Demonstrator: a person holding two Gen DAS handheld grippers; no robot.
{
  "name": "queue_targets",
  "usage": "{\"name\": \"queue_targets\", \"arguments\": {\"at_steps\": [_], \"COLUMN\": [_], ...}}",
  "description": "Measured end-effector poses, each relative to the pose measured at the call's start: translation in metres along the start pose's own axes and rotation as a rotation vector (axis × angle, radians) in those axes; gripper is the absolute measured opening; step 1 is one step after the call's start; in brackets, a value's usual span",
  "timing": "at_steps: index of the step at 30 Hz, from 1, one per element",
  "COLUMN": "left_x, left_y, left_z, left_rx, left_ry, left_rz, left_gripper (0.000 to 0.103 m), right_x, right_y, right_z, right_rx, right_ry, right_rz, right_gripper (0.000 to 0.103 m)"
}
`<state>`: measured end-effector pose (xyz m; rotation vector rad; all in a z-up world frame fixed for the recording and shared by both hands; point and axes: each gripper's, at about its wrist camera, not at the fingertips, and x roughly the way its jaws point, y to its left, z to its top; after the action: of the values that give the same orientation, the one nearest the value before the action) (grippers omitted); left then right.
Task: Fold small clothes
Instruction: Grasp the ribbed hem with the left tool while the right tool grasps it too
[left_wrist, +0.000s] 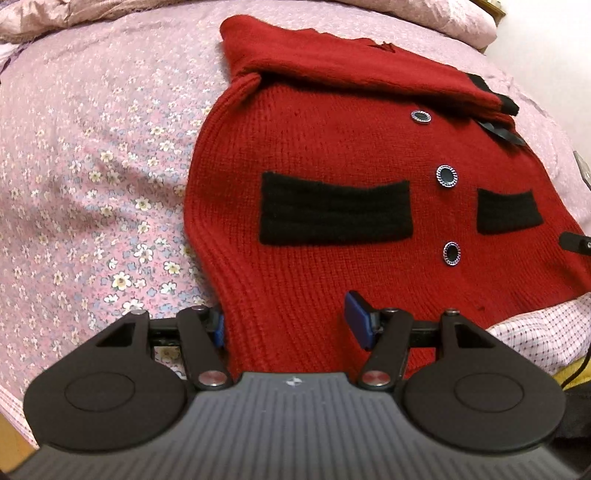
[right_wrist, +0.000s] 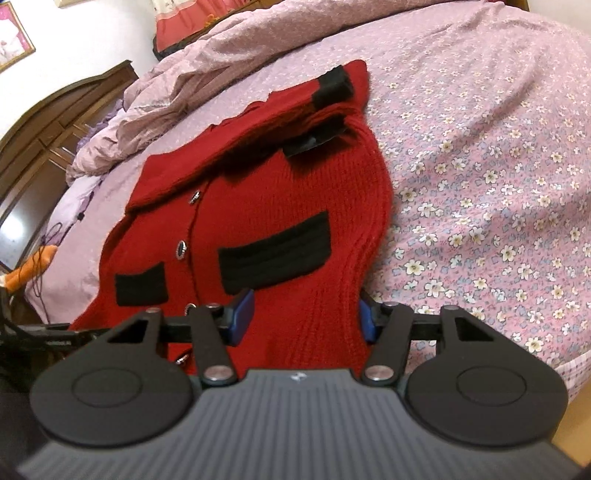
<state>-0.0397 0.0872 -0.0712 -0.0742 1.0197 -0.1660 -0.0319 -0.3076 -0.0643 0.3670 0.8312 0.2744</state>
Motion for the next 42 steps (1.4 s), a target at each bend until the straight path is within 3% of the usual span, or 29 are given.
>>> {"name": "queue_targets", "arguments": {"at_steps": [9,18,19,21,23,25,27,34,42], "left_x": [0.008,-0.002,-0.001,0.000,0.001,0.002,-0.003,-0.036,-0.075], "left_y": [-0.006,-0.003,-0.003,-0.003,0.001,0.012,0.021,0.032,0.015], "left_z": [0.003,-0.002,-0.003,-0.002,0.000,0.003,0.005,0.026,0.071], "left_rx": [0.029,0.019,0.017,0.010,-0.030,-0.097,-0.157,-0.275,-0.278], "left_ry": [0.000,0.018,0.020,0.027,0.029,0.028,0.012,-0.113,-0.265], "left_rz": [0.019,-0.021,-0.020,-0.015,-0.034,-0.048,-0.077,-0.123,-0.186], "left_gripper": [0.066,0.065,0.062,0.050,0.029,0.017,0.012,0.011,0.011], "right_x": [0.007,0.004,0.004,0.004,0.007,0.009,0.008,-0.007,-0.020], "right_y": [0.003,0.014,0.013,0.010,0.002,-0.003,-0.002,0.000,0.008], "right_z": [-0.001,-0.004,-0.004,-0.003,-0.001,0.000,0.004,0.024,0.060], "right_rx": [-0.071,-0.109,-0.103,-0.082,-0.043,-0.006,0.010,0.103,0.168], "right_ry": [0.033,0.063,0.062,0.057,0.058,0.052,0.033,-0.065,-0.186], "right_rz": [-0.012,-0.011,-0.009,-0.018,-0.014,0.006,0.033,0.136,0.239], "right_gripper": [0.058,0.057,0.056,0.034,0.023,0.019,0.017,0.016,0.016]}}
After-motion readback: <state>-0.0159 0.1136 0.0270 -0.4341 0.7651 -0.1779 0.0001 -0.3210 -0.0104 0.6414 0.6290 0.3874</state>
